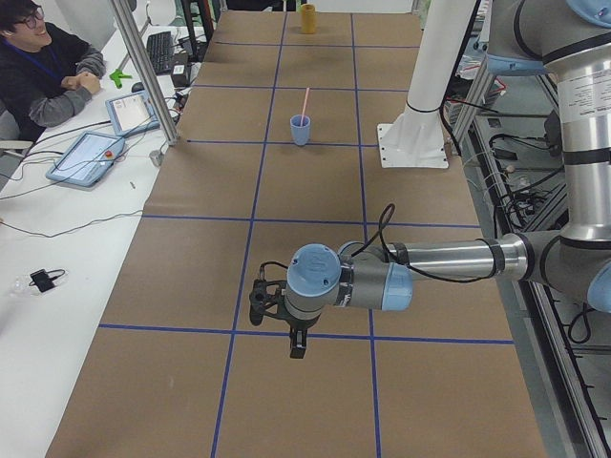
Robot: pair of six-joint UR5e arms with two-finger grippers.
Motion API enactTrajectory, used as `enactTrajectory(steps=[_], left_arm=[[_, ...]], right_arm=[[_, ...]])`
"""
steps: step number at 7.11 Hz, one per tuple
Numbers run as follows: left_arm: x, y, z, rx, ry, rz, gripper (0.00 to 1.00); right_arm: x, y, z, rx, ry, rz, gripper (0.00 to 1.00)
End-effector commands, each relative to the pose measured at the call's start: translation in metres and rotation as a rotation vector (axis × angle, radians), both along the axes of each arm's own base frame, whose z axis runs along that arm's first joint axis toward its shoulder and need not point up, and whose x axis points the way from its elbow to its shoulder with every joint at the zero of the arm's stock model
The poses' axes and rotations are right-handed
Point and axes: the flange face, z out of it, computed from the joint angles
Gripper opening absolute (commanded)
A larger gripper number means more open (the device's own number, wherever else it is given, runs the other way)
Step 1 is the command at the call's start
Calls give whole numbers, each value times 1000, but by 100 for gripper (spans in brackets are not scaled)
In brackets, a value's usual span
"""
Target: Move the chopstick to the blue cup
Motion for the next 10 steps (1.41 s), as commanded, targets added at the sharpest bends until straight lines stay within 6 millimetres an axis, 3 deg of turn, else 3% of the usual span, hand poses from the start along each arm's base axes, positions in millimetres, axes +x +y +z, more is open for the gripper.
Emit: enactTrajectory(steps=[1,4,6,10], left_arm=[[0,0,0,0,0,0,98],[1,7,3,-11,1,0,98],[2,19,2,-10,-1,2,98],[3,28,21,-47,-2,5,98]], right_arm=[[63,80,109,-284,-107,259,100],[50,140,172,-469,-275,474,100],[45,158,201,-487,-342,624,100],[45,159,207,-460,-344,613,100]])
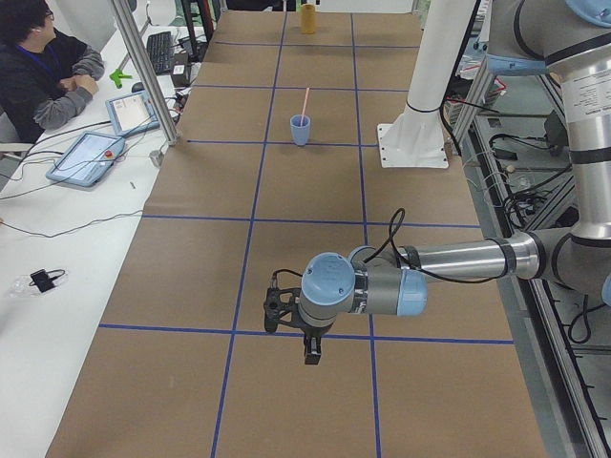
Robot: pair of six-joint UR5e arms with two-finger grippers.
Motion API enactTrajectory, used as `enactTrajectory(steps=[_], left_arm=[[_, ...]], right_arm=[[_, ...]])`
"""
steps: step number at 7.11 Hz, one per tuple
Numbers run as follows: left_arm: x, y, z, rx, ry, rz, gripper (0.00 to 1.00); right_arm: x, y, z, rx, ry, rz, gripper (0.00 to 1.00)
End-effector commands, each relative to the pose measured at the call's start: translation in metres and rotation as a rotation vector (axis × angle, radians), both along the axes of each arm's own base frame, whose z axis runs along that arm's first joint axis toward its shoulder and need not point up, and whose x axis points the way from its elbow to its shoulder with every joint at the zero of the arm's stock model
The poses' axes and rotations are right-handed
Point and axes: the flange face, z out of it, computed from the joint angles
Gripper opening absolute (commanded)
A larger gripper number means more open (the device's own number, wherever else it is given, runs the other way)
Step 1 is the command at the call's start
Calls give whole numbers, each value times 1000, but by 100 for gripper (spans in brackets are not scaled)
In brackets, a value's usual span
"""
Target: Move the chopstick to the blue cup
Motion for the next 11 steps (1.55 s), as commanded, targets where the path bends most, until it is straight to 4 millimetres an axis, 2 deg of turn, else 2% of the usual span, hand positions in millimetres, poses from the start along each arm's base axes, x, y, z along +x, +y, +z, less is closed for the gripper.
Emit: enactTrajectory(steps=[1,3,10,11], left_arm=[[0,0,0,0,-3,1,98],[0,-4,-5,14,-1,1,98],[0,-4,-3,9,-5,1,98],[0,-4,-3,9,-5,1,98]], right_arm=[[0,1,1,1,1,1,100],[0,2,3,-1,6,-1,100],[1,6,7,-14,22,0,100],[1,8,13,-29,19,0,100]])
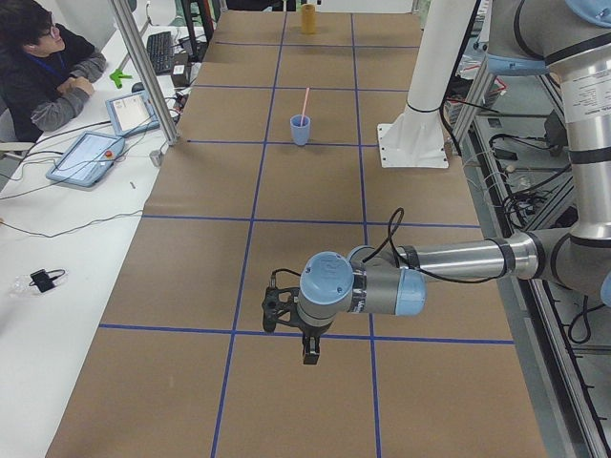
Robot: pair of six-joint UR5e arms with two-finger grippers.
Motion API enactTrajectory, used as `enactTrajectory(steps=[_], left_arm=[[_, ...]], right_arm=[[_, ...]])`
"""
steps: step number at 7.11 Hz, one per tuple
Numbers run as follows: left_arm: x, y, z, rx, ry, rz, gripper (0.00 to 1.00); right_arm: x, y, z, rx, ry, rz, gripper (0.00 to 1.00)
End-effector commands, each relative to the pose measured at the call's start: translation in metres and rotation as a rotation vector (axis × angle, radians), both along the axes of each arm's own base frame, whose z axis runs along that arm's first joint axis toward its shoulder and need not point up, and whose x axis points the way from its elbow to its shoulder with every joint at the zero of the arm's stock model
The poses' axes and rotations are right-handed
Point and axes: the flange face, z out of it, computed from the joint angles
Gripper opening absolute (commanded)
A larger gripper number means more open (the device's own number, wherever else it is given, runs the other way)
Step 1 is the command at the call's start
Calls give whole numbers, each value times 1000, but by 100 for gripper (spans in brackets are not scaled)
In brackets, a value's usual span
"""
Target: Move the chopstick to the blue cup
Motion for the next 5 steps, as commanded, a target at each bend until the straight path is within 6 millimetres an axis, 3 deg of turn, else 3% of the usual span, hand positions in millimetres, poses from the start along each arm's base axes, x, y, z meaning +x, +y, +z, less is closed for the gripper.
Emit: enactTrajectory(steps=[1,5], left_arm=[[0,1,1,-3,-5,0,98],[-1,2,2,-4,-5,-2,98]], right_arm=[[0,0,7,-13,-4,0,100],[0,-6,-14,32,-1,0,100]])
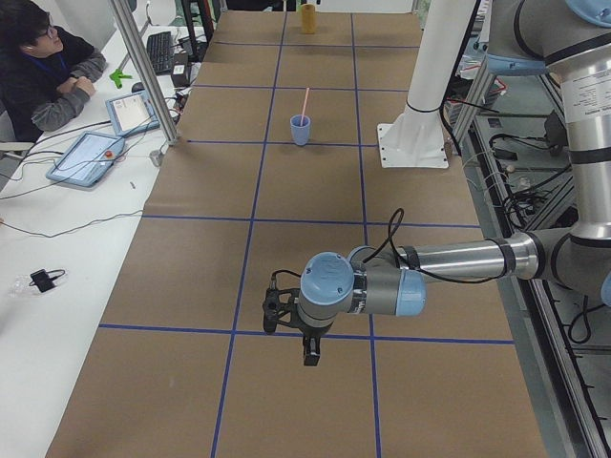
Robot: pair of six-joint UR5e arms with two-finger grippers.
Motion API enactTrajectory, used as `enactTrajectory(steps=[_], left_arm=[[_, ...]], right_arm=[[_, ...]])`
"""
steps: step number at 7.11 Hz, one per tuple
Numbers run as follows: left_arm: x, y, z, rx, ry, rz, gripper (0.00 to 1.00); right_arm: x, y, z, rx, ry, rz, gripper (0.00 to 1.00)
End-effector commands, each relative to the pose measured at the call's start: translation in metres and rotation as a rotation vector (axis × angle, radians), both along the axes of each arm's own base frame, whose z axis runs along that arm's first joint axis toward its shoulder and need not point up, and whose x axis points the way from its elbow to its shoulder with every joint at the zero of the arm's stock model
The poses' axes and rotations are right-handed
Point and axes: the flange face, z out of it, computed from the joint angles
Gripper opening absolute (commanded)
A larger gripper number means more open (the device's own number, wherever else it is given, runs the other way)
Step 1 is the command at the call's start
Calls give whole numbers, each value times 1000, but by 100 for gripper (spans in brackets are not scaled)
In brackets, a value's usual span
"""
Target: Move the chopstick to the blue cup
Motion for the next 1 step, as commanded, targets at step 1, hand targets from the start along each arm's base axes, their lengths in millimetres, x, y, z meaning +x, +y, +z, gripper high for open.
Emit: enactTrajectory(steps=[1], left_arm=[[0,1,1,-3,-1,-1,98]], right_arm=[[0,-1,-2,1,3,2,100]])
